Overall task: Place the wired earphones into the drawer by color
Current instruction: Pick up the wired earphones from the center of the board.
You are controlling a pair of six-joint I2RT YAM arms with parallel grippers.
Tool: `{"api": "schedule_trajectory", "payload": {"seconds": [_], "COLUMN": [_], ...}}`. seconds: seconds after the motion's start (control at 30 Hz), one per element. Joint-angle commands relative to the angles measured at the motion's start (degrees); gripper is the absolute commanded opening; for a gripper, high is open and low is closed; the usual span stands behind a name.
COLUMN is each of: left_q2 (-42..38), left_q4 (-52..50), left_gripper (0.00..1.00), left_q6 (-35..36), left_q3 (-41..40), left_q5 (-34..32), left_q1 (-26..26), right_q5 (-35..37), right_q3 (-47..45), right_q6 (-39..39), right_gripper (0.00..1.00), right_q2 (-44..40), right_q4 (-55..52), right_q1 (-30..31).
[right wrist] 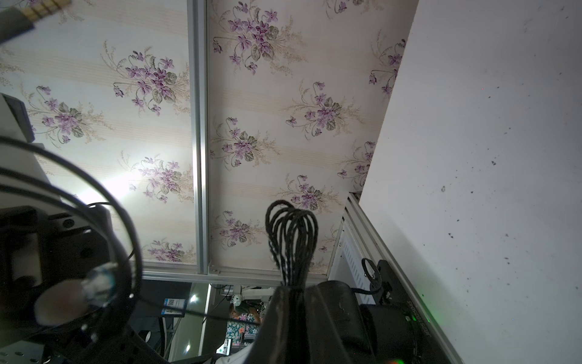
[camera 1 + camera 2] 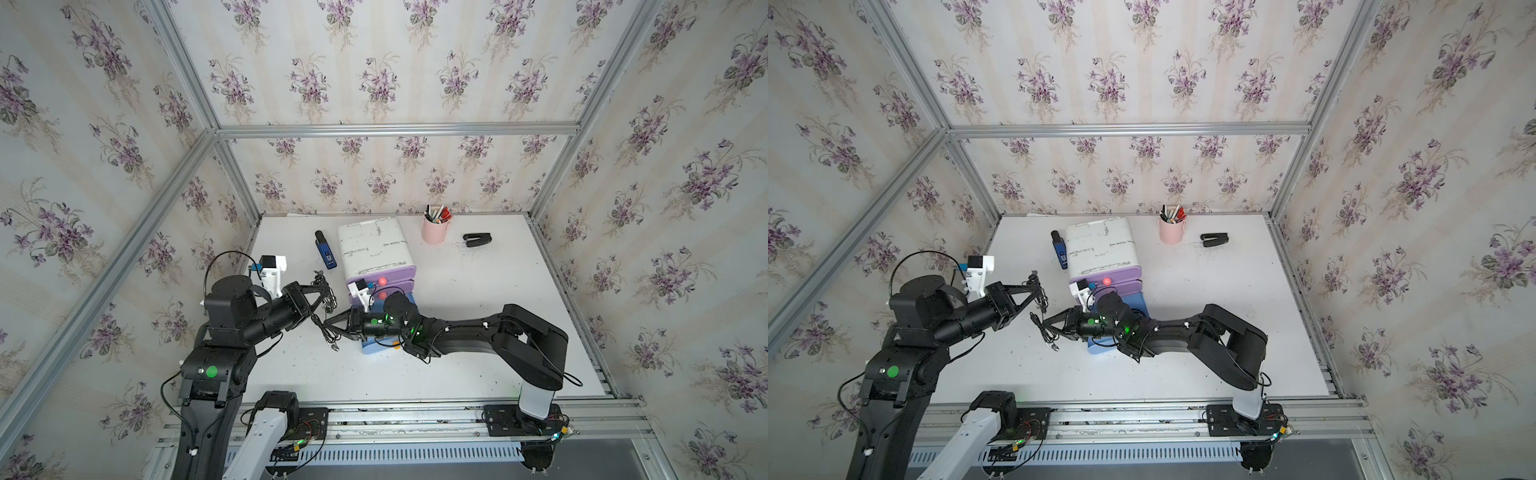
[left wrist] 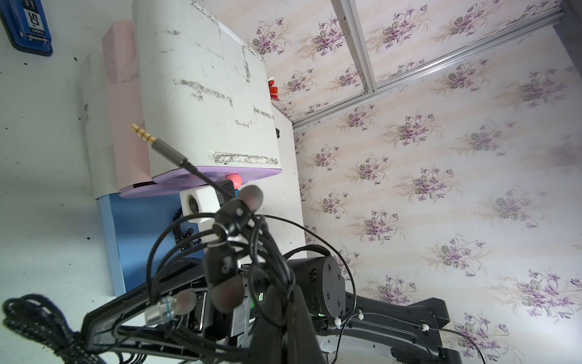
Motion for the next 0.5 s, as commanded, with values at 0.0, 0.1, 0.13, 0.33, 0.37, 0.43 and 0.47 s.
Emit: {"api": "schedule_trajectory", "payload": {"seconds": [0.0, 0.1, 0.13, 0.33, 0.37, 0.43, 0.47], "left_q2": [0.3, 0.6, 0.6, 0.6, 0.6, 0.7, 0.7], "left_q4": [2.3, 2.1, 2.1, 2.0, 2.1, 2.2, 2.1], "left_gripper": [0.02, 0.02, 0.02, 0.02, 0.02, 0.02, 0.02], "left_q6": [1.5, 1.8, 1.8, 1.9, 1.9, 1.9, 2.0], "left_q3": [0.7, 1.2, 1.2, 1.2, 1.2, 1.2, 1.2], "left_q5": [-0.9, -0.8, -0.8, -0.9, -0.8, -0.9, -0.9], "left_q1": [0.1, 0.1, 0.1, 0.1, 0.1, 0.1, 0.1], "right_q5": [0.5, 1.4, 1.5, 2.2, 2.2, 2.6, 2.7], "right_q3": [-0.1, -0.2, 0.1, 0.3, 0.1, -0.3, -0.4], "right_q6": [-0.8, -3.0, -3.7, -7.6, -7.8, -8.4, -8.9], "right_gripper": [0.09, 0.12, 0.2, 0.55, 0.56, 0.56, 0.57], "right_q2": [-0.7, -2.3, -2.8, -5.7, -5.9, -6.5, -6.8], "right_q4": [-0.7, -4.5, -5.7, -11.7, -12.1, -13.1, -13.8], "right_q1": [-0.1, -0.3, -0.3, -0.4, -0.4, -0.4, -0.4]}}
